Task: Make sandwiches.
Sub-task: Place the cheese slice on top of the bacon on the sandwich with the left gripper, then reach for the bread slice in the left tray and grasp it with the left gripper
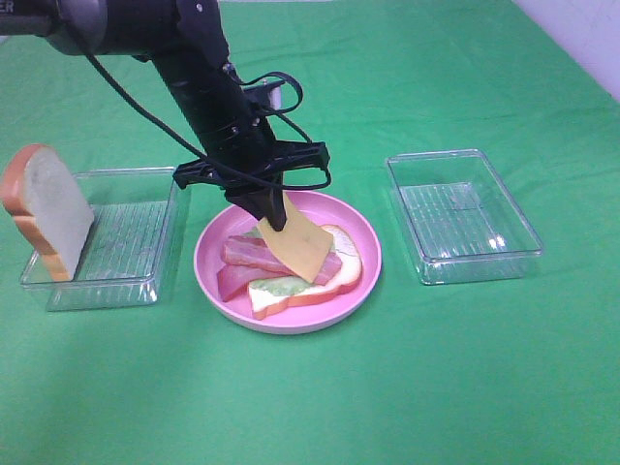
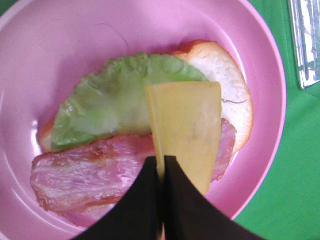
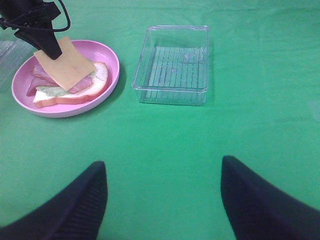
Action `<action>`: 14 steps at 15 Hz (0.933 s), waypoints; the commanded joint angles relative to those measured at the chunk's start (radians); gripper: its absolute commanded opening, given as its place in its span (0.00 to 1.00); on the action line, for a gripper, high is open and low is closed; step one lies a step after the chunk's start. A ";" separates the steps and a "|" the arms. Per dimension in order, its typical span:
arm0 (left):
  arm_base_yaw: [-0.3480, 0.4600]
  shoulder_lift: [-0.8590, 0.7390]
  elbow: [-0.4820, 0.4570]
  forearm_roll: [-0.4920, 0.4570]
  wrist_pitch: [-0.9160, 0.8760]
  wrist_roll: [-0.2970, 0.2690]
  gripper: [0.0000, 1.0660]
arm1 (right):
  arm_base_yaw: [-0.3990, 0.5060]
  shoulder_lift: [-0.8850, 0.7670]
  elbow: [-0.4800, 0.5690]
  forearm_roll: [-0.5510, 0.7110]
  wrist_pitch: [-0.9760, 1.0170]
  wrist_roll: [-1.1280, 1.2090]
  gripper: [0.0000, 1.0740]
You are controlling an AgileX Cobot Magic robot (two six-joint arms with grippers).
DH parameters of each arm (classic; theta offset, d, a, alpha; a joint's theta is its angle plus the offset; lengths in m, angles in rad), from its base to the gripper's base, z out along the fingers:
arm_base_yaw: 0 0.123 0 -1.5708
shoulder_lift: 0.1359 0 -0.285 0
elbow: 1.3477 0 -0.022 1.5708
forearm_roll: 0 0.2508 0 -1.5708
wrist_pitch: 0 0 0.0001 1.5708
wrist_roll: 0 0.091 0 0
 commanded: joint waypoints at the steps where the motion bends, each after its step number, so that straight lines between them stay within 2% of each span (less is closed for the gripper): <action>1: -0.003 0.000 -0.001 0.006 0.008 -0.019 0.20 | 0.001 -0.015 0.001 0.002 -0.011 -0.012 0.58; 2: -0.003 -0.003 -0.003 0.008 0.007 -0.019 0.40 | 0.001 -0.015 0.001 0.002 -0.011 -0.012 0.58; 3: -0.003 -0.008 -0.004 0.009 0.010 -0.019 0.52 | 0.001 -0.015 0.001 0.002 -0.011 -0.012 0.58; 4: -0.003 -0.020 -0.004 0.012 0.006 -0.019 0.63 | 0.001 -0.015 0.001 0.002 -0.011 -0.012 0.58; 5: -0.003 -0.052 -0.005 0.019 0.001 -0.018 0.69 | 0.001 -0.015 0.001 0.002 -0.011 -0.012 0.58; 7: -0.003 -0.079 -0.011 0.042 0.000 -0.018 0.69 | 0.001 -0.015 0.001 0.002 -0.011 -0.012 0.58; 9: -0.003 -0.134 -0.070 0.109 0.074 -0.019 0.69 | 0.001 -0.015 0.001 0.002 -0.011 -0.012 0.58; 10: -0.003 -0.158 -0.096 0.158 0.115 -0.043 0.69 | 0.001 -0.015 0.001 0.002 -0.011 -0.012 0.58; 11: -0.001 -0.178 -0.146 0.260 0.194 -0.096 0.69 | 0.001 -0.015 0.001 0.002 -0.011 -0.012 0.58; 13: -0.001 -0.204 -0.185 0.419 0.255 -0.143 0.69 | 0.001 -0.015 0.001 0.002 -0.011 -0.012 0.58; 14: -0.001 -0.204 -0.185 0.419 0.255 -0.143 0.69 | 0.001 -0.015 0.001 0.002 -0.011 -0.012 0.58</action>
